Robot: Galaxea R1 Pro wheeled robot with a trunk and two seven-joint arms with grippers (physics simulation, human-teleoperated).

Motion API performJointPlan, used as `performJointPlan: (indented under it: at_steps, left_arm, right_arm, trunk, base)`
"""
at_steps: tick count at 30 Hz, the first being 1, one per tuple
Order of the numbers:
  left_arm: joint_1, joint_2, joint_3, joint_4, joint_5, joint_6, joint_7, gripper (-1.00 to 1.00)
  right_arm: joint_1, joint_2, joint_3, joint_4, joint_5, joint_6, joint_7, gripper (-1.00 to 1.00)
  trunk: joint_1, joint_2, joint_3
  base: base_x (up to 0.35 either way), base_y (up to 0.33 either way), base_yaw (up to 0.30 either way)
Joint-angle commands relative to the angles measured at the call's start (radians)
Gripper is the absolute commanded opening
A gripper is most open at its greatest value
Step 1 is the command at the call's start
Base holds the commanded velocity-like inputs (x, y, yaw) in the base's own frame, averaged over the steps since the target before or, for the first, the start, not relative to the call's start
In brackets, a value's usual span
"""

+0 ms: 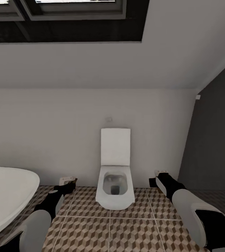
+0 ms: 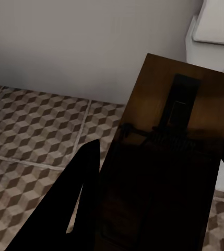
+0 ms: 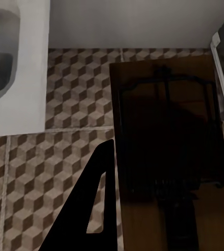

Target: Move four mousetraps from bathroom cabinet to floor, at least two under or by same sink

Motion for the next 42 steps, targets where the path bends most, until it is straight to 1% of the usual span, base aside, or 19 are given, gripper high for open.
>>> performJointPlan:
  at_steps: [1,21,34,42]
  left_arm:
    - [-0.001,-0.001,0.008,-0.003,-0.008,0.004,-0.004,-1.0]
    - [-0.001,-0.003,0.009,-0.002,-0.005,0.002,-0.004,-1.0]
    - [-0.001,-0.003,0.008,-0.001,-0.006,0.002,-0.004,-1.0]
    - [-0.001,-0.003,0.009,-0.002,-0.006,0.002,-0.004,-1.0]
  right_arm:
    - [0.0,0.001,-0.006,-0.002,0.004,0.005,0.001,-1.0]
    - [0.0,0.001,-0.006,-0.002,0.004,0.005,0.0,-1.0]
    - [0.0,0.003,-0.006,-0.002,0.004,0.005,0.001,-1.0]
    - [0.0,0.002,-0.006,-0.002,0.004,0.005,0.001,-1.0]
  trunk:
    - [0.0,-0.001,-0.001]
    - [0.0,-0.001,-0.001]
    - [0.0,-0.001,-0.001]
    - [0.0,-0.001,-0.001]
  base:
    - [0.034,-0.037,0.0]
    - [0.008,-0.007,0.0]
    - [0.184,-0.136,0.0]
    - [0.054,-0.04,0.0]
